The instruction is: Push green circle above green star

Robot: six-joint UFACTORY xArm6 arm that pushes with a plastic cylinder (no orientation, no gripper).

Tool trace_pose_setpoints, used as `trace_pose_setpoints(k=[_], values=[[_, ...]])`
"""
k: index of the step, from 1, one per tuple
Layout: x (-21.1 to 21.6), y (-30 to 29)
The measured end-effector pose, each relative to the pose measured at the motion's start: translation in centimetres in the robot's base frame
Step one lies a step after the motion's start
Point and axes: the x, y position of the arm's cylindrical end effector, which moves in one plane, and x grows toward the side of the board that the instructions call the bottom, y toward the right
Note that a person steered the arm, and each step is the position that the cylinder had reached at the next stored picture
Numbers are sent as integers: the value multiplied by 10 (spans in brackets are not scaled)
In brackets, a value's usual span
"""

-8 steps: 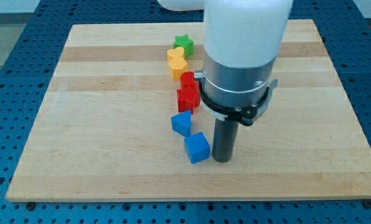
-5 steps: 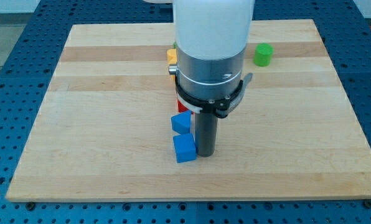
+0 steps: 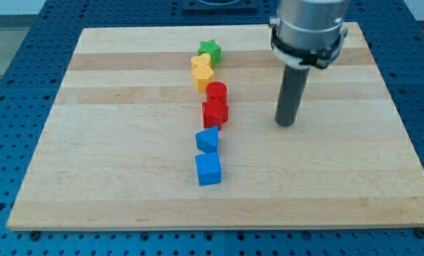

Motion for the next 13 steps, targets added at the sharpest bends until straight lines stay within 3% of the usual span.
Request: trace_pose_setpoints(k=[3, 4, 11, 13], values=[[-98, 70], [-112, 75], [-133, 3], [-101, 10]])
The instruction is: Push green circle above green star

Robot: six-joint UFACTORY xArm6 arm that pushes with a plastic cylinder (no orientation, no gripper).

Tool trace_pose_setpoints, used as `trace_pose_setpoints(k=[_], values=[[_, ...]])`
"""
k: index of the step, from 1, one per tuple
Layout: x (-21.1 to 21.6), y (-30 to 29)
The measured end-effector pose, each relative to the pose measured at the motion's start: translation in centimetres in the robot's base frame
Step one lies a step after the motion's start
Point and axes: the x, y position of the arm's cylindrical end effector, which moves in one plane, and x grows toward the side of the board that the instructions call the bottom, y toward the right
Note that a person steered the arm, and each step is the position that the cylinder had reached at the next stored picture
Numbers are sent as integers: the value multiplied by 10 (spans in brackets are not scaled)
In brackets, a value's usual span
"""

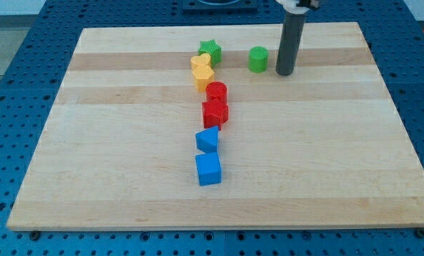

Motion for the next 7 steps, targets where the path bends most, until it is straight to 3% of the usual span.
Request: trace_pose_setpoints(k=[7], values=[[-130, -93]])
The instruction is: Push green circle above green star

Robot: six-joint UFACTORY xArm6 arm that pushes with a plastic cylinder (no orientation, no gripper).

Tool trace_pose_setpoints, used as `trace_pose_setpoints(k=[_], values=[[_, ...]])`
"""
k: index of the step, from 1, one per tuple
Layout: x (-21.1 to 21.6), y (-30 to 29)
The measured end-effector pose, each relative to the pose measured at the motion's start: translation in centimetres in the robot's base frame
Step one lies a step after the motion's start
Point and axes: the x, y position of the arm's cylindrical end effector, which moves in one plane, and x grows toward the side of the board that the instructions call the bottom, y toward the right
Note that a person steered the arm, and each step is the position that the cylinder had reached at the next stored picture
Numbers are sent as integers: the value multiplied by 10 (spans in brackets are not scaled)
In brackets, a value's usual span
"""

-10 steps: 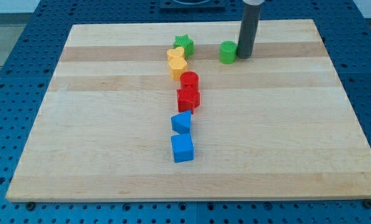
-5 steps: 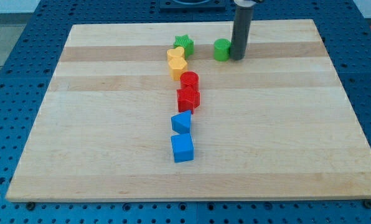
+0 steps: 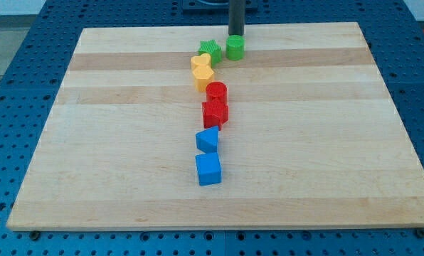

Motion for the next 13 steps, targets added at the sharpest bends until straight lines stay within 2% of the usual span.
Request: trace_pose_setpoints(k=[1, 2, 3, 5, 8, 11, 12, 13], values=[[-8, 4], [42, 54], [69, 63], [91, 39], [69, 22], [67, -4], [67, -4], [71, 32]])
